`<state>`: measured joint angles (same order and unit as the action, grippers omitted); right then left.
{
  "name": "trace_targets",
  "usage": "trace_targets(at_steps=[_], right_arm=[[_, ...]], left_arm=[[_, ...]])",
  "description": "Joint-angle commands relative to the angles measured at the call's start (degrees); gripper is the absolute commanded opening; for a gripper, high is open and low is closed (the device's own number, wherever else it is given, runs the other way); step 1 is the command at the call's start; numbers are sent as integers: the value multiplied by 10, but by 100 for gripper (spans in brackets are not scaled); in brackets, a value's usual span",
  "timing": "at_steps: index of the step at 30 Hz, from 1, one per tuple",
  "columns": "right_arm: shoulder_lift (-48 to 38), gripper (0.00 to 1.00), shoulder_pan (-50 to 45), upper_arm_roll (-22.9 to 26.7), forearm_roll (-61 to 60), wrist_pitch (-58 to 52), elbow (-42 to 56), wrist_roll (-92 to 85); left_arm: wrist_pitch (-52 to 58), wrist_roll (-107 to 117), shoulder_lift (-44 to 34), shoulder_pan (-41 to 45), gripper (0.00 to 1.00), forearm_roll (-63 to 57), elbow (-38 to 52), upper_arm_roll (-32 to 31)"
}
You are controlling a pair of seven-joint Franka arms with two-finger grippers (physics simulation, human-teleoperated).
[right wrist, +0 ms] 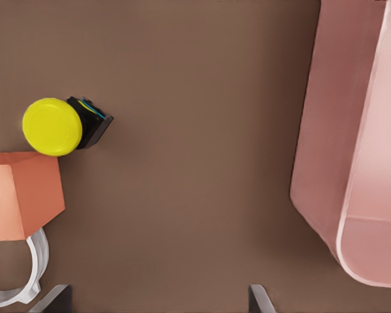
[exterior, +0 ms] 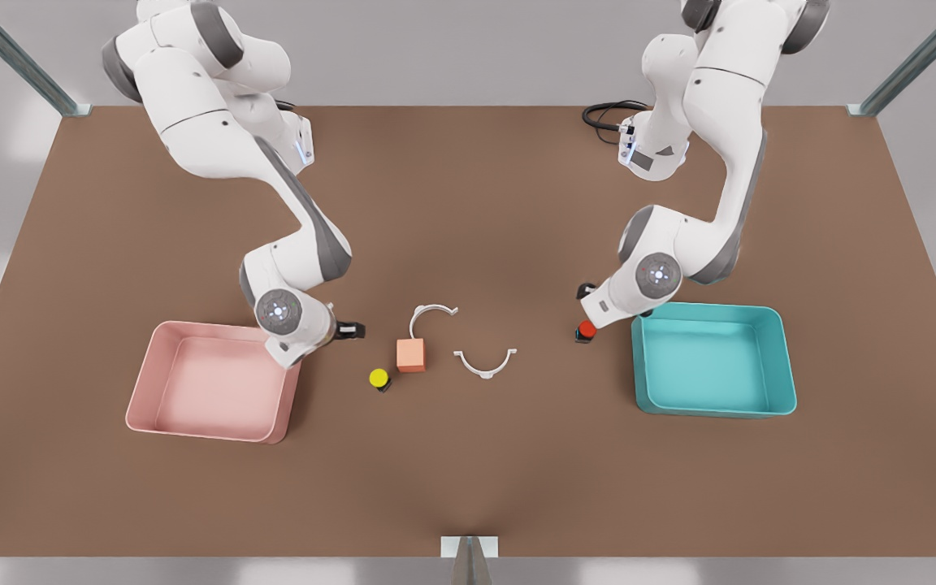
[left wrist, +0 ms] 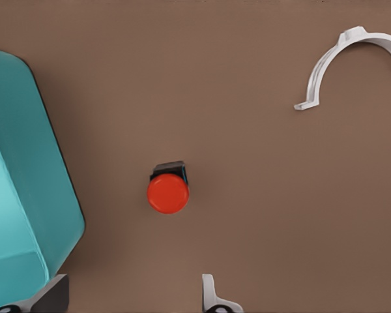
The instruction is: Place the red button in the blue storage box with the left arm, and place the yellow button in the pink storage box with the right arm
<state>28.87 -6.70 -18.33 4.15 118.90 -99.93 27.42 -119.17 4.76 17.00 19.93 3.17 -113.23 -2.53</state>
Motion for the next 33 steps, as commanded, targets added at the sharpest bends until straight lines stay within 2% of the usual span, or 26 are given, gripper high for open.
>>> trace_targets(at_steps=[1,11,16,17,18,19,21,25,28,32,33], right_arm=[[13,100,-13,0,1,150,1,460],[62,100,-28,8,-1,157,76,754],[108,100,-23,15,31,155,105,777],[124,100,-27,15,32,155,119,778],[144,100,-37,16,32,149,143,778],[156,100,-52,31,31,149,159,778],[160,100,-67,51,28,150,170,779],[189,100,-75,47,27,147,190,791],[189,100,-75,41,19,114,190,701],[189,100,-75,42,19,93,192,700],[187,100,-75,43,19,92,192,700]], left_arm=[[-136,49,10,2,100,0,-5,0],[-165,53,81,9,100,3,-16,-1],[-174,53,119,16,100,3,-16,-2],[-175,53,120,17,95,3,-16,-3],[-174,53,120,17,78,3,-16,-3],[-173,53,119,18,67,3,-16,-3],[-172,53,118,17,62,3,-16,-3],[-172,53,118,17,51,3,-16,-3],[-166,54,108,16,50,3,-16,-3],[-85,51,33,11,50,3,-12,0],[-43,35,-6,-12,50,3,-12,0]])
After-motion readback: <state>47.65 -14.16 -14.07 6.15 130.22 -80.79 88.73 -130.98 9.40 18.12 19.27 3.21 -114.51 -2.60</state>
